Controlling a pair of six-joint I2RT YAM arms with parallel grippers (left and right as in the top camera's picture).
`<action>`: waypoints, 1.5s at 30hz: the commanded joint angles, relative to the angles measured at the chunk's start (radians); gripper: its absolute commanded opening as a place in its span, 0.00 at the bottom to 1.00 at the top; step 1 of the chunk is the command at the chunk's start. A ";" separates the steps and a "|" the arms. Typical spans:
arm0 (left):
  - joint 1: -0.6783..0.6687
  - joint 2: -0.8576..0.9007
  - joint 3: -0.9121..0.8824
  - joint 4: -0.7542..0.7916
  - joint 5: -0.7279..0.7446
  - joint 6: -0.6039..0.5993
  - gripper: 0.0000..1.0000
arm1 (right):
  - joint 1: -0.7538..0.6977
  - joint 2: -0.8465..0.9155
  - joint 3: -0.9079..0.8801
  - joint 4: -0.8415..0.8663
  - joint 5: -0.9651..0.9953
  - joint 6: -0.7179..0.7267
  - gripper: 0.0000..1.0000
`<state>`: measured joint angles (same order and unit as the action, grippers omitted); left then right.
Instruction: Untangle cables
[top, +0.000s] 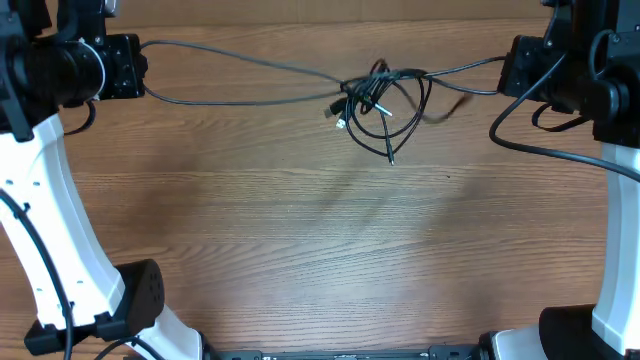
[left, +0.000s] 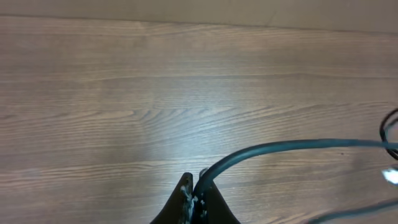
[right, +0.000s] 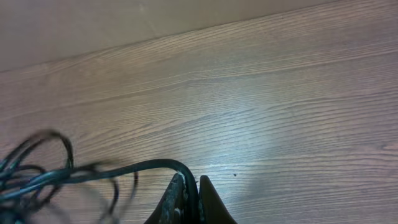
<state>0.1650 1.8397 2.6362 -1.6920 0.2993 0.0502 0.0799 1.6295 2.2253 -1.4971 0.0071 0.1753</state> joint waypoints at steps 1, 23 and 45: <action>0.032 -0.007 0.004 0.003 -0.224 -0.101 0.04 | -0.065 -0.023 0.030 0.010 0.055 0.009 0.04; 0.142 -0.099 0.004 0.009 -0.038 -0.177 0.04 | -0.329 0.005 0.024 -0.003 -0.285 0.002 0.04; -0.227 -0.059 0.003 0.040 -0.043 -0.249 0.26 | 0.064 0.007 -0.079 -0.086 -0.191 0.002 0.93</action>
<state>-0.0616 1.7634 2.6358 -1.6386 0.2543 -0.1879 0.1299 1.6409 2.1986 -1.5925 -0.1936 0.1822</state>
